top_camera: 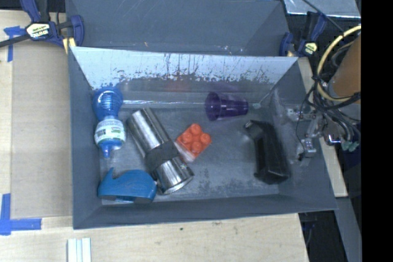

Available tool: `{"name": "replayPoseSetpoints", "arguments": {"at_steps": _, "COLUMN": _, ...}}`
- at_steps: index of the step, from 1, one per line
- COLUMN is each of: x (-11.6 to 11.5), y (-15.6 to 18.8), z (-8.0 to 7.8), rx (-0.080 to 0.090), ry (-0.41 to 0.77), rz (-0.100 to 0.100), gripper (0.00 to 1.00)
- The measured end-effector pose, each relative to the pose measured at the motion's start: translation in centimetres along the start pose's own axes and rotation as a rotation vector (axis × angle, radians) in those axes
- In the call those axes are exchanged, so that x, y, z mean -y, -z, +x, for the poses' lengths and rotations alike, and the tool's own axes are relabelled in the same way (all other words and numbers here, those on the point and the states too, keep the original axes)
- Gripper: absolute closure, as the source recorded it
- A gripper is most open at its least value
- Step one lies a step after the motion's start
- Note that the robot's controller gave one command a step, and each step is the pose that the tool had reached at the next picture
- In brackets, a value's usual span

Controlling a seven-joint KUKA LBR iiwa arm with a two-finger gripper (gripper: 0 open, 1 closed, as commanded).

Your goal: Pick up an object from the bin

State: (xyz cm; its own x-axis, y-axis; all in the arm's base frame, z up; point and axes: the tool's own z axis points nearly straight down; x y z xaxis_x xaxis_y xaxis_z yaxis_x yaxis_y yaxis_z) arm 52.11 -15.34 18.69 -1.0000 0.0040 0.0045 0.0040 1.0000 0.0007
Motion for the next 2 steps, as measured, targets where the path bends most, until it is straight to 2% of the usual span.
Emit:
{"name": "replayPoseSetpoints", "arguments": {"at_steps": 1, "x": -0.1, "y": 0.5, "z": -0.2, "rx": 0.008, "ry": 0.004, "rz": 0.002, "gripper": 0.0}}
{"name": "replayPoseSetpoints", "arguments": {"at_steps": 2, "x": -2.7, "y": -8.8, "z": -2.7, "rx": 0.01, "ry": 0.084, "rz": 0.001, "gripper": 0.0}}
